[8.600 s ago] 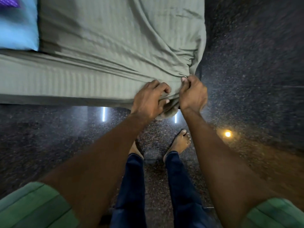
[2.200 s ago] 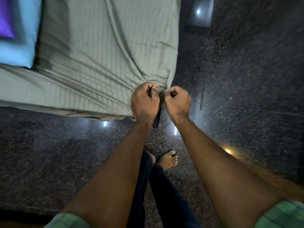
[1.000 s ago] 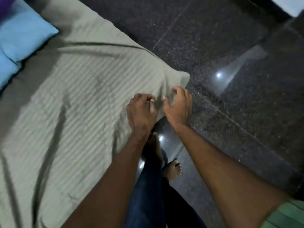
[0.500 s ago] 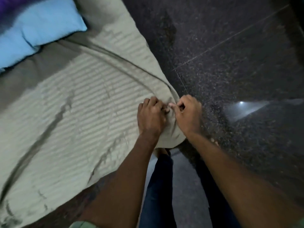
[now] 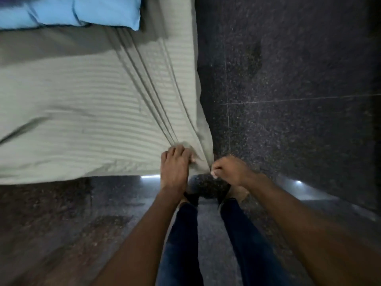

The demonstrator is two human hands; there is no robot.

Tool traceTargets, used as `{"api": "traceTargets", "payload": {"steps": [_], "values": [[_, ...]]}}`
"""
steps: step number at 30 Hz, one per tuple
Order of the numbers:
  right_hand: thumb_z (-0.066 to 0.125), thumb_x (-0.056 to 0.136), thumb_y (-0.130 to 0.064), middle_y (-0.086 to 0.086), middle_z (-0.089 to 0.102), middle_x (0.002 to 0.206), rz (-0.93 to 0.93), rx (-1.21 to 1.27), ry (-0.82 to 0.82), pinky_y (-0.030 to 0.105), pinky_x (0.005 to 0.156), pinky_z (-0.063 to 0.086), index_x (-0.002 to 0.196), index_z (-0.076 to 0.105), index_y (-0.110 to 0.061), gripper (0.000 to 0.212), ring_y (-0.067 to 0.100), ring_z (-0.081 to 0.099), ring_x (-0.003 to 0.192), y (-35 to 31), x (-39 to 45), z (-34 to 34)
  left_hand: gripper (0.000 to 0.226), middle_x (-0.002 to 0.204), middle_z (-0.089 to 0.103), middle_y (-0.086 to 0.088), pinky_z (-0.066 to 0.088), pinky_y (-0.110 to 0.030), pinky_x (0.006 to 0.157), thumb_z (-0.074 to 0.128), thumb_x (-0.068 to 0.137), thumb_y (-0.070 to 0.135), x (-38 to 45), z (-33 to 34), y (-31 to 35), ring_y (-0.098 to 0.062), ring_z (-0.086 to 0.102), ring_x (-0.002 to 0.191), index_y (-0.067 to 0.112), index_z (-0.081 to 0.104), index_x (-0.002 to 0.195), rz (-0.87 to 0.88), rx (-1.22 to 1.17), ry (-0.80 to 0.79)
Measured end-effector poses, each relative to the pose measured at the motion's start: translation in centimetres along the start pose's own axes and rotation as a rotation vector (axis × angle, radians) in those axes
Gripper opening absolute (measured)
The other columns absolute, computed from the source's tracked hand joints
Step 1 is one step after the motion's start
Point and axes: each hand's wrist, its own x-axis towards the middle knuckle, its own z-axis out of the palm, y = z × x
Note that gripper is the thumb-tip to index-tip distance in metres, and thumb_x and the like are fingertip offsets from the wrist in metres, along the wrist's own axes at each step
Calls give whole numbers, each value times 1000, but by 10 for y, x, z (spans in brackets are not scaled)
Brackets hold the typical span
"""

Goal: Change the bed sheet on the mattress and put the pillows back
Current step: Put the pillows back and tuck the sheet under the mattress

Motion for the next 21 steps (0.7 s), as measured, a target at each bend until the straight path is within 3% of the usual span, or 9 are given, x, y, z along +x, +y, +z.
{"api": "traceTargets", "payload": {"steps": [2,4,5,7,9,11,13,17,21], "values": [[64,94,-38,-8,65,76,47,86,94,41,74,56,68,62,-31,27,16,64,77,11,-1,10,14,105,56,0,38,-40,85,62,90,19,-4,2,2,-27,53,100,26,63,102,-75,-7,8],[64,96,-42,-4,67,88,132,344,357,37,73,53,91,66,-27,16,15,63,81,4,5,14,13,108,57,2,37,-39,87,58,94,21,-3,4,8,-25,53,104,26,62,105,-80,-48,-19],[64,96,-45,-3,67,96,189,503,443,35,75,52,103,64,-25,21,14,63,86,-6,13,15,9,109,57,4,37,-39,86,57,96,23,-5,6,13,-24,53,105,27,60,103,-66,-94,-40],[62,98,-48,-1,67,107,318,853,400,37,80,52,116,61,-21,33,16,63,93,-29,35,15,1,108,58,6,38,-40,84,56,98,29,-9,11,22,-21,54,105,27,56,97,-72,-198,-47],[60,99,-47,5,69,94,373,1002,349,42,77,53,97,68,-17,31,23,65,87,-44,58,22,4,111,61,4,42,-43,85,56,98,28,-14,15,28,-23,56,104,25,57,99,-169,-295,17],[61,98,-36,5,67,77,387,963,414,41,66,50,73,63,-17,32,26,64,76,-53,74,33,8,110,61,3,45,-45,86,54,98,27,-21,14,29,-23,57,101,23,59,104,-290,-357,128],[61,93,-24,4,66,73,406,850,488,35,61,44,67,58,-15,27,25,62,73,-51,79,33,9,108,60,2,46,-45,85,54,99,27,-25,10,27,-23,56,98,21,60,104,-367,-360,216],[55,89,-18,8,68,89,516,606,624,29,60,46,88,65,-12,11,26,64,79,-21,62,-10,13,111,57,-2,47,-45,85,56,98,26,-21,6,24,-23,54,99,17,60,107,-372,-332,261],[51,83,-22,14,69,103,564,333,726,35,76,49,98,65,-10,24,35,65,95,12,52,-62,19,117,56,-2,47,-45,85,61,93,21,-13,4,27,-24,53,104,18,62,112,-319,-313,238]]}}
